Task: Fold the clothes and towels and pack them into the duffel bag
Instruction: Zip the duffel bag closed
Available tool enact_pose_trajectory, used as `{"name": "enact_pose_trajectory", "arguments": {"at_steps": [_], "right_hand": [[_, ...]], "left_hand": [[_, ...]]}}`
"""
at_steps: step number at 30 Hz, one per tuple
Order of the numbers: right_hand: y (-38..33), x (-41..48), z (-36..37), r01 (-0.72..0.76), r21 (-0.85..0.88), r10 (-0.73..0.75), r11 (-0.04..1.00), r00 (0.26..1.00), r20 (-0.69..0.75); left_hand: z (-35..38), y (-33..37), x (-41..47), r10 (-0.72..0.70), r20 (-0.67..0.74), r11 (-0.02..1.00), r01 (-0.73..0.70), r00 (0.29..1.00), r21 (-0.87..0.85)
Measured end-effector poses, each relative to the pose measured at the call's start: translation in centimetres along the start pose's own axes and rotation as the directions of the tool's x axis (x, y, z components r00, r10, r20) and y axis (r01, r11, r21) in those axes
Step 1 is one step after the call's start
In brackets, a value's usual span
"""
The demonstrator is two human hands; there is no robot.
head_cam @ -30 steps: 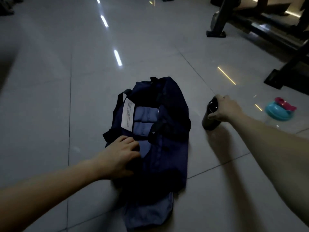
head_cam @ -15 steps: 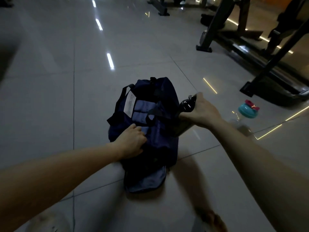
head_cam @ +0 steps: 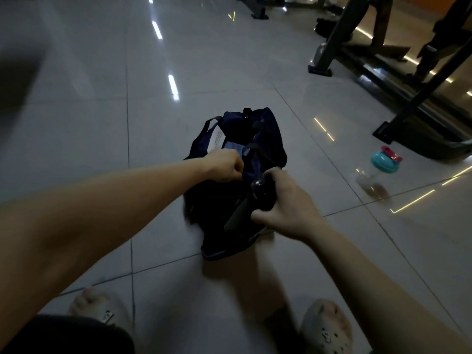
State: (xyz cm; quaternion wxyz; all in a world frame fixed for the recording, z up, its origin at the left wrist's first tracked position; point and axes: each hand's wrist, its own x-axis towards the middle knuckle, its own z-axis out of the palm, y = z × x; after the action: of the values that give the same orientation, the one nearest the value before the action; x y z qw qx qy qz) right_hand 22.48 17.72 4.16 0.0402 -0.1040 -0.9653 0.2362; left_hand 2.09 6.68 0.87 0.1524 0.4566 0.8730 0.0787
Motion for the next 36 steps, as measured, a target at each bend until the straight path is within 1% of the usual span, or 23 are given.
{"name": "enact_pose_trajectory", "arguments": {"at_steps": [2, 6, 7, 9, 11, 12, 14, 15, 17, 18, 19, 20, 21, 22, 24, 27, 28, 30, 32, 33, 34, 36], "right_hand": [[-0.5, -0.6, 3.5, 0.089, -0.099, -0.087, 0.991, 0.996, 0.023], [-0.8, -0.9, 9.3, 0.239, -0.278, -0.257, 0.93, 0.966, -0.028], [-0.4, -0.7, 10.2, 0.239, -0.312, -0.265, 0.92, 0.963, -0.044], [0.5, -0.4, 11.5, 0.17, -0.345, -0.201, 0.923, 0.978, -0.055], [1.5, -0.6, 12.4, 0.105, -0.382, -0.123, 0.918, 0.992, -0.025], [1.8, -0.7, 12.7, 0.099, -0.41, -0.11, 0.907, 0.994, -0.004], [2.0, -0.8, 12.9, 0.093, -0.464, -0.099, 0.881, 0.995, 0.01], [2.0, -0.8, 12.9, 0.083, -0.484, -0.093, 0.871, 0.996, 0.003], [2.0, -0.6, 12.6, 0.057, -0.503, -0.081, 0.863, 0.996, -0.025], [2.2, -0.6, 12.4, 0.043, -0.502, -0.073, 0.864, 0.997, -0.039], [2.4, -0.6, 12.3, 0.029, -0.499, -0.062, 0.866, 0.997, -0.049], [2.6, -0.6, 12.3, 0.016, -0.492, -0.05, 0.87, 0.997, -0.056], [2.8, -0.7, 12.3, 0.001, -0.484, -0.036, 0.875, 0.997, -0.063], [2.8, -0.8, 12.3, -0.016, -0.476, -0.02, 0.879, 0.997, -0.07], [2.4, -1.0, 12.7, -0.05, -0.438, 0.015, 0.898, 0.997, -0.082], [1.4, -1.5, 13.4, -0.043, -0.327, 0.02, 0.944, 0.997, -0.072], [1.2, -1.5, 13.6, -0.053, -0.265, 0.039, 0.963, 0.998, -0.056], [1.2, -1.5, 14.1, -0.143, -0.081, 0.141, 0.986, 0.99, -0.024], [1.7, -1.4, 14.0, -0.21, 0.087, 0.216, 0.974, 0.975, -0.061], [2.0, -1.4, 13.8, -0.219, 0.132, 0.231, 0.967, 0.969, -0.087], [2.3, -1.3, 13.4, -0.218, 0.143, 0.234, 0.965, 0.966, -0.109], [3.0, -1.1, 11.9, -0.214, 0.121, 0.232, 0.969, 0.96, -0.159]], "left_hand": [[-0.3, 0.2, 0.1, 0.016, 0.004, 0.998, -0.015, 1.0, -0.056], [-0.4, -0.1, 0.2, 0.024, 0.016, 0.98, -0.021, 1.0, -0.195], [-0.4, -0.2, 0.0, 0.033, 0.01, 0.974, -0.03, 0.999, -0.225], [-0.3, -0.3, -0.3, 0.055, -0.012, 0.973, -0.057, 0.998, -0.224], [0.2, -0.7, -0.8, 0.083, -0.042, 0.986, -0.088, 0.996, -0.142], [0.6, -1.1, -1.1, 0.105, -0.061, 0.991, -0.11, 0.993, -0.082], [1.7, -2.3, -1.9, 0.173, -0.159, 0.985, -0.167, 0.972, 0.047], [2.4, -3.1, -2.5, 0.203, -0.244, 0.978, -0.183, 0.948, 0.103], [4.0, -4.6, -4.5, 0.247, -0.421, 0.965, -0.184, 0.872, 0.185], [4.8, -5.4, -5.8, 0.278, -0.451, 0.953, -0.182, 0.848, 0.243], [5.9, -6.3, -6.8, 0.309, -0.44, 0.933, -0.178, 0.843, 0.313], [7.0, -7.3, -7.7, 0.321, -0.403, 0.913, -0.166, 0.857, 0.373], [7.8, -8.2, -8.4, 0.295, -0.367, 0.905, -0.134, 0.883, 0.405], [8.4, -8.9, -8.7, 0.244, -0.339, 0.907, -0.09, 0.909, 0.411], [8.9, -9.1, -8.4, 0.183, -0.321, 0.912, -0.038, 0.929, 0.408], [8.6, -6.4, -6.3, 0.199, -0.322, 0.906, -0.048, 0.925, 0.422], [8.5, -5.2, -5.3, 0.206, -0.345, 0.909, -0.049, 0.916, 0.413], [8.6, -3.2, -3.6, 0.25, -0.392, 0.913, -0.081, 0.885, 0.401], [8.0, -1.9, -2.2, 0.317, -0.414, 0.905, -0.142, 0.853, 0.401], [7.3, -1.4, -1.6, 0.338, -0.406, 0.904, -0.173, 0.849, 0.391], [6.3, -1.0, -1.1, 0.337, -0.388, 0.913, -0.197, 0.858, 0.357], [3.7, -0.3, 0.1, 0.255, -0.319, 0.958, -0.195, 0.913, 0.21]]}}
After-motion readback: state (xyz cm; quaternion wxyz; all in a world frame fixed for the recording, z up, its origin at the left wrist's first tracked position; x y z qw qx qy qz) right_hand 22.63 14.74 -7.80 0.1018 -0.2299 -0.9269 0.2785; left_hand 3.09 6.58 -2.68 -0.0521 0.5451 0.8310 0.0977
